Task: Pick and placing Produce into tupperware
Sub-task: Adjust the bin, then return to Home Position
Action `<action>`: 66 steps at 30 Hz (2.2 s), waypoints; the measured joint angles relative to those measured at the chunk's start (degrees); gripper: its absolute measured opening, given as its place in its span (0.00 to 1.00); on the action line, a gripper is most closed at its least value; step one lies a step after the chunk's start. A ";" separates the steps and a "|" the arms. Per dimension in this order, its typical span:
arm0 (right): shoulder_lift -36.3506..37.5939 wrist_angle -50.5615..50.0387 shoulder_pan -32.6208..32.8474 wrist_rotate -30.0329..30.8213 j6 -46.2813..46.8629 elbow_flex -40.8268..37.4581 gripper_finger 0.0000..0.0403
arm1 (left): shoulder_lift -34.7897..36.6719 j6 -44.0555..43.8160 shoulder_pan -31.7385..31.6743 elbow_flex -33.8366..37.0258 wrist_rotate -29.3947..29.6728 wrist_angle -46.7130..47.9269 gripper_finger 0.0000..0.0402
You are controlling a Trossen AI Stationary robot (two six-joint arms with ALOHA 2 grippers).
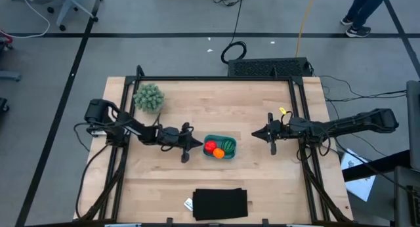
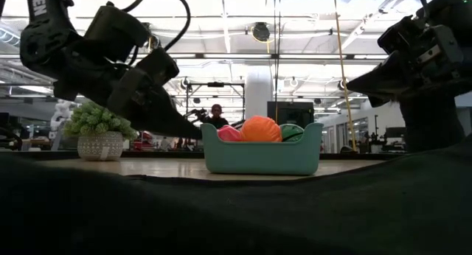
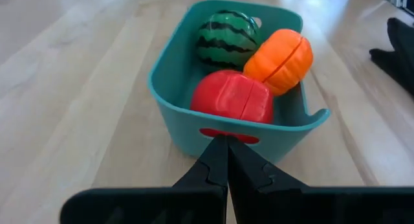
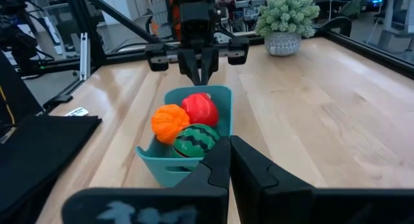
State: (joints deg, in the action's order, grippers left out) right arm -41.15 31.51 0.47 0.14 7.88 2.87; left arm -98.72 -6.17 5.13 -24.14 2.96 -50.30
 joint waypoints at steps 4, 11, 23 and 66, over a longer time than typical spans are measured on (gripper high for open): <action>0.00 -0.02 0.00 -0.01 0.01 0.00 0.00 | -0.32 0.19 0.00 -0.52 -0.31 0.69 0.00; 0.00 -0.02 0.00 -0.06 -0.65 0.00 0.00 | -0.35 -0.03 0.34 -0.52 -0.95 0.31 0.00; 0.00 -0.01 0.00 -0.11 -1.07 0.00 0.00 | -0.35 0.32 2.20 -1.85 -1.75 0.00 0.00; 5.71 0.00 0.00 -0.20 -1.83 0.00 0.00 | 27.37 23.30 5.71 2.55 6.52 13.02 0.00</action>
State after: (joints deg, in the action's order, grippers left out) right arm -35.44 31.51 0.47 -0.05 6.05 2.87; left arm -71.35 17.12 10.83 -21.59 9.49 -37.28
